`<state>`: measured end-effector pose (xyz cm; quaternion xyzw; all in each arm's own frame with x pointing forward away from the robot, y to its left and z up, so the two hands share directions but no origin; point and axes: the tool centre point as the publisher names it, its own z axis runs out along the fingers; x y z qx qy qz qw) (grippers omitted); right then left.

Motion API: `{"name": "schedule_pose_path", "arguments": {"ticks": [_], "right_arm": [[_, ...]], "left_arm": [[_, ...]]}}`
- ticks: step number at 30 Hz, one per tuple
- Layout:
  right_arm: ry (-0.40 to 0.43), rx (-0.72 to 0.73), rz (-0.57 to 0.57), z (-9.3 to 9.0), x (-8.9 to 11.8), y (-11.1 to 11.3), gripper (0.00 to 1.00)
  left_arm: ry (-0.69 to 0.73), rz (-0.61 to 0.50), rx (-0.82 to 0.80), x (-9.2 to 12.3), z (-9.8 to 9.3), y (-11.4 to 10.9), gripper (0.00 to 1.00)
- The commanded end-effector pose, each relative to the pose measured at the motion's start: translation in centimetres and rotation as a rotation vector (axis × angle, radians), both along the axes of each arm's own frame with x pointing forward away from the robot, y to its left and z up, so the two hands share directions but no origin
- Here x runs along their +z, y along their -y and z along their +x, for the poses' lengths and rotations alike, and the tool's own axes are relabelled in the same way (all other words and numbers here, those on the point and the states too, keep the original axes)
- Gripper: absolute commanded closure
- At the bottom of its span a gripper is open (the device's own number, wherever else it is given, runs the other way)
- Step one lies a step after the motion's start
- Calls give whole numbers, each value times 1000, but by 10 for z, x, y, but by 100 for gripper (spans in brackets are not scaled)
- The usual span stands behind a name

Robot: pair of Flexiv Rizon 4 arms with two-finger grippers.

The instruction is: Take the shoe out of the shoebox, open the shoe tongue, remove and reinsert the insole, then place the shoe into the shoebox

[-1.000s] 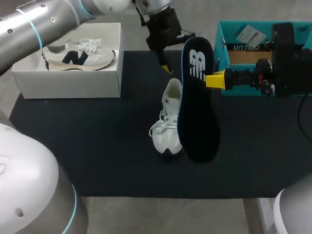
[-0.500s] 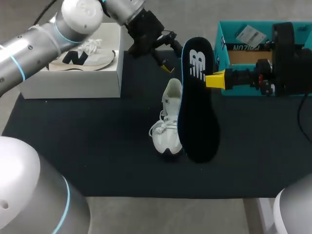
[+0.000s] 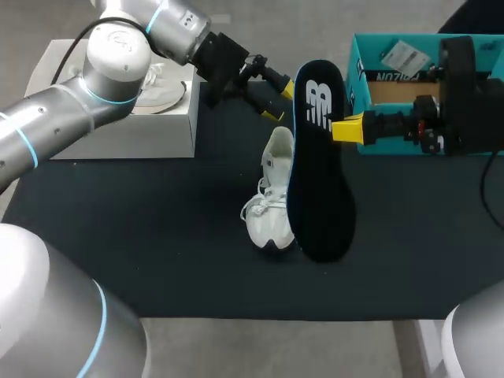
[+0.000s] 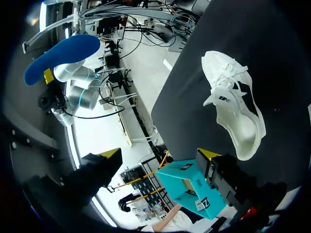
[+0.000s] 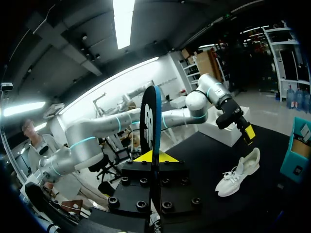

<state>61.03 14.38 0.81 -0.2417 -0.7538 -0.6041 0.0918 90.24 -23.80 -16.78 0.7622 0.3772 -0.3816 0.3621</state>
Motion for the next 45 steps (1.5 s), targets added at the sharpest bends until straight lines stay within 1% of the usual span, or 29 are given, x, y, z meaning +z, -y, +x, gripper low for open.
{"name": "schedule_pose_path", "arguments": {"ticks": [1, 3, 5, 7, 8, 10, 11, 12, 13, 14, 15, 16, 17, 18, 20, 24, 27, 29, 33, 37, 40, 45], "right_arm": [[-2, 3, -1, 3, 0, -3, 100], [-7, -19, 53, 19, -4, 3, 100], [-33, -42, 95, 35, -8, 12, 100], [-86, -82, 148, 53, -12, 24, 100], [-100, -91, 159, 62, -12, 30, 100], [-168, -127, 177, 81, -15, 44, 100], [-195, -142, 211, 90, -15, 50, 100], [-242, -159, 225, 99, -16, 56, 100], [-246, -155, 216, 108, -17, 61, 100], [-270, -172, 236, 117, -19, 68, 100], [-293, -177, 250, 123, -20, 72, 100], [-327, -177, 272, 134, -23, 78, 100], [-343, -186, 285, 139, -24, 81, 100], [-379, -187, 298, 149, -26, 88, 100], [-441, -186, 307, 164, -28, 95, 100], [-591, -150, 250, 192, -36, 107, 100], [-680, -121, 229, 212, -41, 112, 100], [-726, -119, 198, 225, -44, 114, 100], [-790, -132, 142, 247, -53, 120, 100], [-835, -140, 112, 261, -59, 118, 100], [-871, -140, 117, 270, -64, 112, 100], [-933, -137, 75, 284, -67, 108, 100]], "left_arm": [[-60, -41, 108, 37, -15, -8, 0], [-71, -51, 152, 52, -18, -14, 0], [-84, -69, 191, 64, -20, -19, 0], [-54, -93, 236, 70, -22, -22, 0], [-37, -112, 251, 72, -23, -23, 0], [-17, -165, 292, 76, -26, -24, 0], [-13, -183, 303, 76, -27, -24, 0], [13, -222, 328, 78, -28, -24, 0], [22, -241, 344, 79, -30, -24, 0], [31, -263, 350, 79, -32, -23, 0], [37, -279, 353, 80, -34, -23, 0], [45, -289, 352, 81, -37, -22, 0], [43, -293, 348, 80, -39, -21, 0], [42, -303, 342, 80, -43, -19, 0], [58, -315, 333, 79, -46, -17, 0], [50, -341, 315, 79, -54, -11, 0], [48, -365, 311, 82, -55, -9, 0], [49, -374, 311, 84, -56, -8, 0], [42, -423, 316, 92, -58, -4, 0], [33, -461, 306, 100, -67, 3, 0], [-3, -475, 288, 100, -73, 10, 0], [-25, -509, 295, 95, -75, 26, 0]]}}
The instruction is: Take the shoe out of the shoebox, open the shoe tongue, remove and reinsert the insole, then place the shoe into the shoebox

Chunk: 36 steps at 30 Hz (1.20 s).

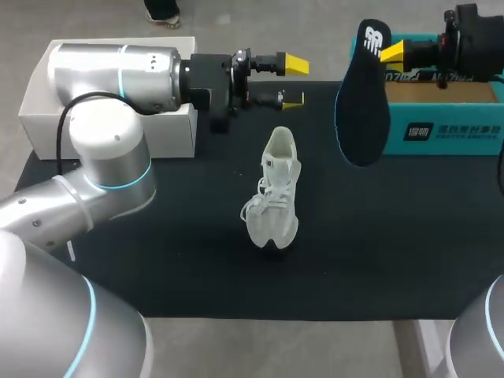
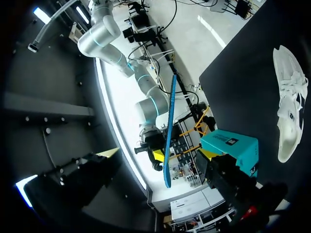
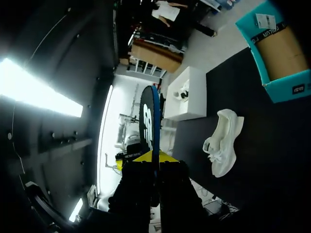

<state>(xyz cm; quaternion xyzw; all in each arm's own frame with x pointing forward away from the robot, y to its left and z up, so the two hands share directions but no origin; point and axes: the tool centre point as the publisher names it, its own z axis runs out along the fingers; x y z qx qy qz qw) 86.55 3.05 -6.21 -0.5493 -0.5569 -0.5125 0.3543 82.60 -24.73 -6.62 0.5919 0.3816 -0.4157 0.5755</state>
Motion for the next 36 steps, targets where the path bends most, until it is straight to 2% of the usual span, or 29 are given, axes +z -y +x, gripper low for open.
{"name": "schedule_pose_path", "arguments": {"ticks": [1, 8, 10, 11, 12, 18, 20, 21, 25, 26, 27, 28, 29, 30, 31, 36], "right_arm": [[-59, 130, -45, 31, 4, -7, 100], [-95, 162, -81, 41, 4, -19, 100], [-102, 170, -84, 42, 3, -23, 100], [-103, 171, -84, 42, 4, -25, 100], [-104, 172, -82, 42, 4, -26, 100], [-118, 182, -71, 40, 2, -37, 100], [-122, 182, -59, 38, 1, -43, 100], [-122, 185, -58, 38, 0, -45, 100], [-119, 184, -45, 36, -1, -49, 100], [-118, 182, -40, 35, 0, -51, 100], [-115, 180, -34, 34, 0, -52, 100], [-106, 175, -27, 34, 1, -53, 100], [-102, 169, -19, 33, 1, -53, 100], [-88, 159, -20, 33, 1, -53, 82], [-76, 144, -14, 32, 0, -51, 0], [-1, 54, 59, 19, -5, -39, 0]], "left_arm": [[1, -37, 22, -8, 1, 19, 0], [-18, -86, 29, -11, 1, 36, 0], [-11, -92, 25, -12, 0, 39, 4], [-7, -94, 22, -14, -1, 41, 14], [-5, -98, 22, -15, -2, 42, 19], [5, -135, 38, -21, -2, 52, 40], [11, -148, 42, -22, -2, 55, 43], [14, -150, 43, -22, -2, 56, 52], [18, -160, 55, -24, 0, 59, 63], [19, -163, 57, -25, 1, 60, 72], [19, -164, 60, -26, 1, 60, 90], [19, -166, 63, -27, 2, 61, 100], [19, -166, 64, -28, 2, 62, 100], [19, -163, 64, -29, 2, 62, 100], [20, -159, 61, -31, 2, 62, 100], [14, -136, 50, -36, 3, 56, 100]]}}
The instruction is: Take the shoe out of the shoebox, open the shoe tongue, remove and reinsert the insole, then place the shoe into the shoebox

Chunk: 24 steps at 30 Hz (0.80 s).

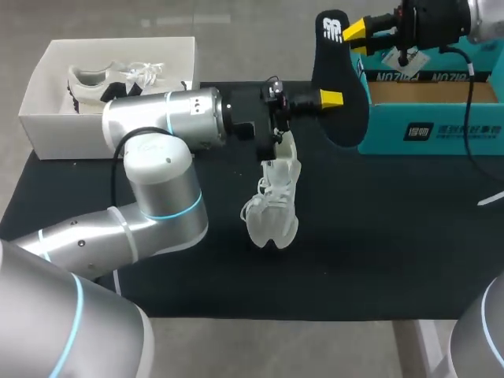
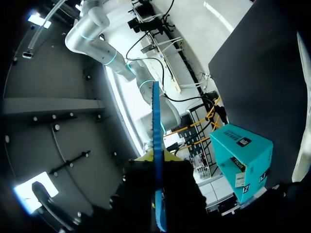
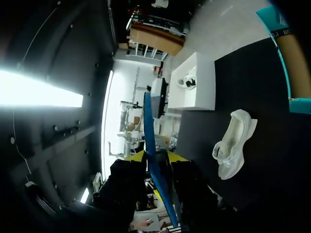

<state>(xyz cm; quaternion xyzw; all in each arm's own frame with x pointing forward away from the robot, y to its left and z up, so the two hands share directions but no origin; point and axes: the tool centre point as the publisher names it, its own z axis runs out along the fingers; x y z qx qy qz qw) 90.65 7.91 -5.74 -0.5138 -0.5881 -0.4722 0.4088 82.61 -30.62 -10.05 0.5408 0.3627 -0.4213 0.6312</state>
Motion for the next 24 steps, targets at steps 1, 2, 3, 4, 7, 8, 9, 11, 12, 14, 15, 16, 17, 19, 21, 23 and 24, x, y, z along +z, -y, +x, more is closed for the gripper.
{"name": "schedule_pose_path", "arguments": {"ticks": [1, 2, 3, 4, 7, 8, 9, 11, 12, 14, 15, 16, 17, 19, 21, 23, 24], "right_arm": [[64, -119, 58, -24, -13, 13, 0], [73, -146, 69, -28, -16, 17, 0], [88, -171, 81, -32, -18, 21, 0], [115, -188, 90, -35, -20, 24, 0], [205, -257, 140, -43, -20, 32, 0], [232, -264, 150, -45, -19, 33, 0], [250, -271, 159, -48, -17, 35, 0], [292, -277, 166, -53, -15, 37, 0], [299, -270, 160, -56, -14, 38, 0], [321, -251, 149, -62, -12, 38, 0], [325, -229, 135, -65, -10, 38, 0], [332, -214, 130, -67, -9, 37, 0], [337, -210, 131, -70, -7, 37, 0], [340, -183, 115, -76, -3, 35, 0], [339, -156, 105, -81, 0, 33, 0], [337, -138, 97, -85, 3, 31, 0], [342, -120, 95, -89, 5, 29, 0]], "left_arm": [[-3, 11, -6, -3, 3, -5, 100], [-4, 14, -4, -4, 4, -6, 100], [-6, 18, -3, -4, 5, -8, 100], [-11, 21, -3, -5, 5, -10, 100], [-51, 25, -18, -6, 7, -15, 100], [-68, 28, -25, -6, 7, -17, 100], [-84, 30, -32, -7, 8, -19, 100], [-108, 35, -40, -7, 10, -24, 100], [-121, 43, -44, -8, 10, -26, 100], [-143, 52, -52, -9, 12, -29, 100], [-144, 63, -56, -9, 12, -31, 100], [-141, 74, -59, -9, 12, -33, 100], [-146, 85, -64, -8, 13, -35, 100], [-159, 100, -74, -8, 12, -38, 100], [-174, 107, -79, -7, 12, -41, 100], [-190, 103, -84, -7, 12, -45, 100], [-191, 103, -84, -8, 13, -46, 100]]}}
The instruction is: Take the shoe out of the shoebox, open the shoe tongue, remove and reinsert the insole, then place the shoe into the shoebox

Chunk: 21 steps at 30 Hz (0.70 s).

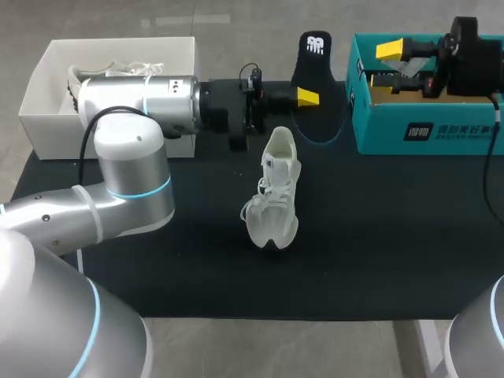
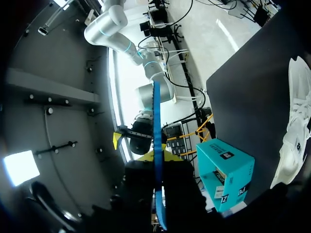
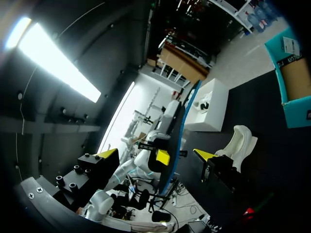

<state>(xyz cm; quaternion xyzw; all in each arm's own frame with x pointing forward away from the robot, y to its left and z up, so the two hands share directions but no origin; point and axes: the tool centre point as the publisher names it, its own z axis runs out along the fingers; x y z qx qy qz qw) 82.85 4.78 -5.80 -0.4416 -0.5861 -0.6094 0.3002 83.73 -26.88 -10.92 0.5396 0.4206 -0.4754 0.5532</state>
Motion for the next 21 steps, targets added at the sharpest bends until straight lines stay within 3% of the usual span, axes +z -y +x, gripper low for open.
{"name": "schedule_pose_path", "arguments": {"ticks": [1, 10, 13, 16, 17, 21], "right_arm": [[2, 15, -16, -14, 7, -3, 0], [93, 85, -86, -47, 26, -5, 0], [90, 80, -93, -53, 27, -3, 0], [91, 71, -95, -56, 26, -3, 0], [90, 69, -96, -57, 24, -3, 0], [88, 64, -94, -57, 21, -5, 0]], "left_arm": [[-6, 14, -13, 0, 2, -10, 100], [-193, 51, -51, -1, 6, -22, 100], [-204, 51, -61, 3, 6, -24, 100], [15, -11, -31, 10, 6, -25, 100], [155, -73, -22, 13, 4, -26, 100], [413, -231, 15, 20, 0, -28, 100]]}}
